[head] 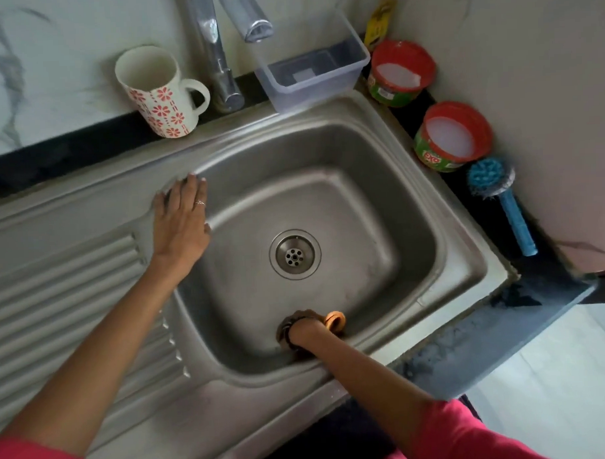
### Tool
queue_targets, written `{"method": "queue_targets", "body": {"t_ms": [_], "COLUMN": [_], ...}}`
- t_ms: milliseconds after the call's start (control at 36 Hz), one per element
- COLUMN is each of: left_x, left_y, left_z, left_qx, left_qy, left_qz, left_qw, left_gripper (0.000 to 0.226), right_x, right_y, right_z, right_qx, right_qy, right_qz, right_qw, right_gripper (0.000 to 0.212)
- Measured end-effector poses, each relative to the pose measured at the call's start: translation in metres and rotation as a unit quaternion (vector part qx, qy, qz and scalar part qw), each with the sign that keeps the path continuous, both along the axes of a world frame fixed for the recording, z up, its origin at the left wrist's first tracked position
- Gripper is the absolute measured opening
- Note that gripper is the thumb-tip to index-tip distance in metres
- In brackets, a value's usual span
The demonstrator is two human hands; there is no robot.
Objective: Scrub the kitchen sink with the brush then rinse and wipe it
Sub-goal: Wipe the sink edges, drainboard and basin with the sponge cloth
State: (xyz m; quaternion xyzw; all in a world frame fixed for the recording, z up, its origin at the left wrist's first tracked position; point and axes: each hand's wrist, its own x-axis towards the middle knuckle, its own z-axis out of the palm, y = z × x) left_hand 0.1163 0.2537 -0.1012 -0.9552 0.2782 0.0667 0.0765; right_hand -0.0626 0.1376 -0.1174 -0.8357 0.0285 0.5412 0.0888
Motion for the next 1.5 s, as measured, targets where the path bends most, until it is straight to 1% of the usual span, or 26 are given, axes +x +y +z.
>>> {"method": "queue_targets", "body": {"t_ms": [83, 139, 167, 250, 361, 417, 472, 556, 611, 639, 667, 694, 722, 750, 806, 861, 889, 1000, 1111, 1139, 1250, 1306, 1333, 1389, 1444, 1500], "left_x": [0.002, 0.004, 0.005, 0.008, 0.014, 0.018, 0.021, 0.024, 0.024, 0.024, 0.025, 0.025, 0.026, 0.027, 0.029, 0.031, 0.032, 0.037, 0.042, 0.043, 0.046, 0.048, 0.050, 0.052, 0.053, 0.053], "left_y": [0.007, 0.011, 0.012, 0.015, 0.021, 0.022, 0.024, 0.029, 0.031, 0.033, 0.034, 0.035, 0.037, 0.039, 0.044, 0.048, 0.049, 0.053, 0.044, 0.041, 0.028, 0.023, 0.021, 0.018, 0.018, 0.019], "left_z": [0.002, 0.004, 0.004, 0.005, 0.005, 0.006, 0.005, 0.004, 0.005, 0.006, 0.006, 0.007, 0.007, 0.007, 0.008, 0.009, 0.009, 0.005, 0.001, 0.000, -0.001, -0.001, -0.001, 0.002, 0.005, 0.005], "left_qx": [0.002, 0.001, -0.005, -0.035, -0.073, -0.080, -0.085, -0.096, -0.105, -0.108, -0.111, -0.113, -0.116, -0.122, -0.140, -0.156, -0.162, -0.158, -0.148, -0.143, -0.141, -0.149, -0.160, -0.185, -0.213, -0.232], "left_qy": [-0.002, 0.001, 0.004, 0.005, -0.019, -0.030, -0.036, -0.040, -0.031, -0.026, -0.023, -0.023, -0.023, -0.021, -0.013, -0.008, -0.009, -0.038, -0.071, -0.077, -0.074, -0.070, -0.069, -0.064, -0.056, -0.044], "left_qz": [0.004, 0.011, 0.014, 0.010, -0.013, -0.027, -0.038, -0.048, -0.050, -0.051, -0.052, -0.053, -0.053, -0.052, -0.053, -0.058, -0.063, -0.097, -0.117, -0.120, -0.126, -0.122, -0.118, -0.105, -0.089, -0.070], "left_qw": [1.000, 1.000, 1.000, 0.999, 0.997, 0.996, 0.995, 0.993, 0.993, 0.993, 0.992, 0.992, 0.992, 0.991, 0.989, 0.986, 0.985, 0.982, 0.979, 0.979, 0.979, 0.979, 0.978, 0.975, 0.971, 0.969], "left_gripper": [0.080, 0.080, 0.078, 0.071, 0.063, 0.061, 0.061, 0.064, 0.070, 0.073, 0.075, 0.076, 0.077, 0.077, 0.074, 0.074, 0.074, 0.065, 0.065, 0.064, 0.072, 0.076, 0.077, 0.078, 0.079, 0.079], "right_x": [0.008, 0.014, 0.017, 0.020, 0.022, 0.026, 0.032, 0.046, 0.064, 0.075, 0.086, 0.098, 0.109, 0.121, 0.145, 0.165, 0.170, 0.192, 0.191, 0.187, 0.164, 0.152, 0.149, 0.151, 0.159, 0.168], "right_y": [0.018, 0.027, 0.031, 0.046, 0.057, 0.058, 0.061, 0.061, 0.068, 0.071, 0.074, 0.074, 0.074, 0.075, 0.076, 0.073, 0.069, 0.050, 0.017, 0.008, -0.036, -0.059, -0.069, -0.089, -0.106, -0.121], "right_z": [0.009, 0.013, 0.014, 0.011, -0.004, -0.006, -0.005, -0.002, -0.012, -0.018, -0.019, -0.018, -0.018, -0.019, -0.016, -0.018, -0.021, -0.014, -0.024, -0.030, -0.047, -0.053, -0.055, -0.064, -0.062, -0.056], "right_qx": [0.074, 0.106, 0.113, 0.126, 0.138, 0.142, 0.150, 0.161, 0.181, 0.188, 0.199, 0.206, 0.212, 0.231, 0.274, 0.285, 0.296, 0.343, 0.319, 0.330, 0.304, 0.296, 0.291, 0.268, 0.258, 0.280], "right_qy": [0.010, 0.015, 0.016, 0.003, 0.008, 0.019, 0.020, 0.010, 0.001, -0.001, 0.011, 0.018, 0.020, 0.023, 0.020, 0.017, 0.000, -0.066, -0.079, -0.093, -0.114, -0.139, -0.175, -0.251, -0.308, -0.356], "right_qz": [-0.039, -0.047, -0.061, -0.105, -0.178, -0.245, -0.327, -0.449, -0.478, -0.512, -0.566, -0.621, -0.656, -0.685, -0.715, -0.761, -0.771, -0.773, -0.824, -0.834, -0.877, -0.902, -0.903, -0.897, -0.897, -0.883], "right_qw": [0.996, 0.993, 0.992, 0.986, 0.974, 0.959, 0.933, 0.879, 0.859, 0.838, 0.800, 0.756, 0.724, 0.691, 0.642, 0.583, 0.565, 0.530, 0.462, 0.432, 0.353, 0.283, 0.262, 0.247, 0.183, 0.121], "right_gripper": [0.032, 0.021, 0.021, 0.032, 0.036, 0.038, 0.040, 0.038, 0.031, 0.026, 0.022, 0.024, 0.027, 0.030, 0.032, 0.033, 0.033, 0.031, 0.035, 0.032, 0.030, 0.025, 0.026, 0.042, 0.045, 0.033]}}
